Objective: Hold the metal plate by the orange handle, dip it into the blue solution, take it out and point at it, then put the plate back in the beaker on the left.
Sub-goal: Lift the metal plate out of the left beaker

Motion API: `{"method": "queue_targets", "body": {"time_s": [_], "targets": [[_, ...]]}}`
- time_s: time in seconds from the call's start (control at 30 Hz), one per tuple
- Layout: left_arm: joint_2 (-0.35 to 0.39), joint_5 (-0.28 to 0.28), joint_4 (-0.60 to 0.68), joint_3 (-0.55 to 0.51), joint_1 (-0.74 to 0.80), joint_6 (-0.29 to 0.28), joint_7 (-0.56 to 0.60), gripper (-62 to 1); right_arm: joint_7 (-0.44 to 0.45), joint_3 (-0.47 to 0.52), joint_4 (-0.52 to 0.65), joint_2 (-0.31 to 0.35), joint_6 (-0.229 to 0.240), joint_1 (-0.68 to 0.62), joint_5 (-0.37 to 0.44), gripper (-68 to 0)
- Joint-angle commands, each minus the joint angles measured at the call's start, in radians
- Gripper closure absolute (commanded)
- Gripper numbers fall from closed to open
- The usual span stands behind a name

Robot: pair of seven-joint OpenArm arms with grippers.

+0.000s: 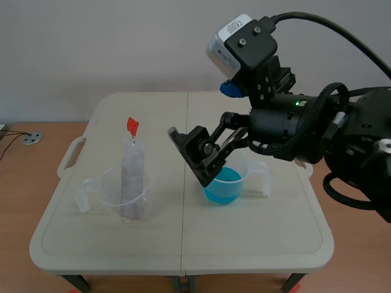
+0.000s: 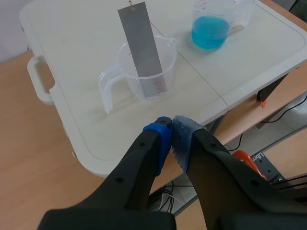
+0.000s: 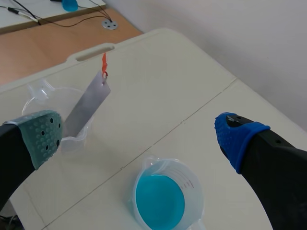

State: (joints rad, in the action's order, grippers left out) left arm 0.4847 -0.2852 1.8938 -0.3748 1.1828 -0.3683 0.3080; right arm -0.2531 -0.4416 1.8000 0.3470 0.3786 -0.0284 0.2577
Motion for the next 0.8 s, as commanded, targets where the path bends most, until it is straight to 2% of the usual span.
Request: {"method": "queue_targets", "body": {"time_s": [0.0, 0.2, 0.77], "targets": [[-0.011, -0.009, 0.015, -0.007, 0.003, -0.002, 0.013, -1.8, 0.015, 0.008, -0.01, -0.007, -0.004, 0.031, 0.005, -66.3], [-0.016, -0.009, 0.002, -0.009, 0.003, -0.002, 0.01, -1.8, 0.024, -0.015, -0.092, -0.043, -0.003, 0.085, -0.004, -66.3], [-0.022, -0.006, -0.002, -0.052, 0.031, -0.002, 0.017, -1.8, 0.189, -0.104, -0.364, -0.122, 0.011, 0.204, -0.057, -66.3]]}}
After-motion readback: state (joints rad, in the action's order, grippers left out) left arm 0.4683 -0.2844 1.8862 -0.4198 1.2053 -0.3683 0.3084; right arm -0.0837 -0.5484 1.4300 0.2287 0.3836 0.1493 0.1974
